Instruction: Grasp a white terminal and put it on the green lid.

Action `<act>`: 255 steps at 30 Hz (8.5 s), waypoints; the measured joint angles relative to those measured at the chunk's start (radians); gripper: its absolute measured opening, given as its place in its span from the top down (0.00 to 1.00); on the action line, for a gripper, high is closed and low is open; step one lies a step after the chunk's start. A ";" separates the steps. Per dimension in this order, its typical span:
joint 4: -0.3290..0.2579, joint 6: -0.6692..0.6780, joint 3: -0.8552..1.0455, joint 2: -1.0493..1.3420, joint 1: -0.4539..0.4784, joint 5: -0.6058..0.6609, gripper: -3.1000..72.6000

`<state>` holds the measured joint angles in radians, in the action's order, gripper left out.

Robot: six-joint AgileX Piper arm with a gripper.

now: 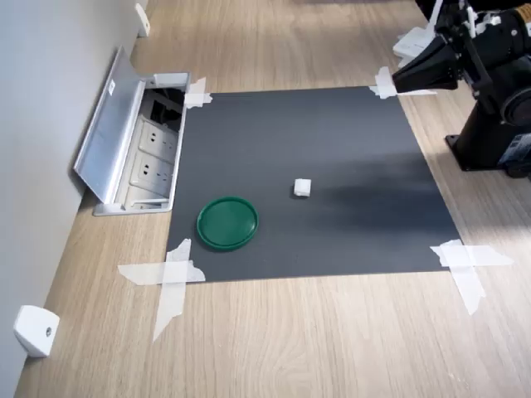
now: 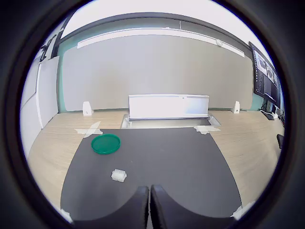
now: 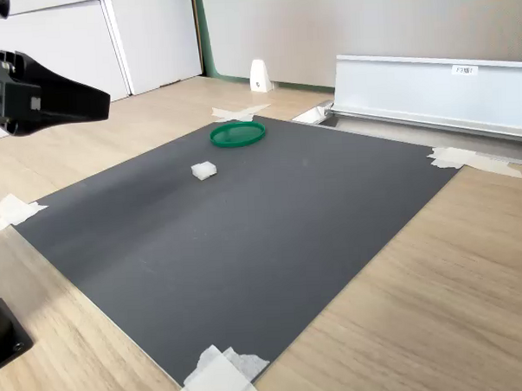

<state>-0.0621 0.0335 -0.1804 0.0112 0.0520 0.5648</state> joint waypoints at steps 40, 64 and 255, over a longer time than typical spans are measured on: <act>0.000 0.141 -0.140 -0.371 0.000 0.002 0.97; -0.216 0.802 -0.680 -0.953 0.000 0.563 0.96; 0.171 0.323 -1.008 -1.412 -0.371 0.272 0.94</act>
<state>0.1087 0.3569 -1.1880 -1.4006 -0.3192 0.8369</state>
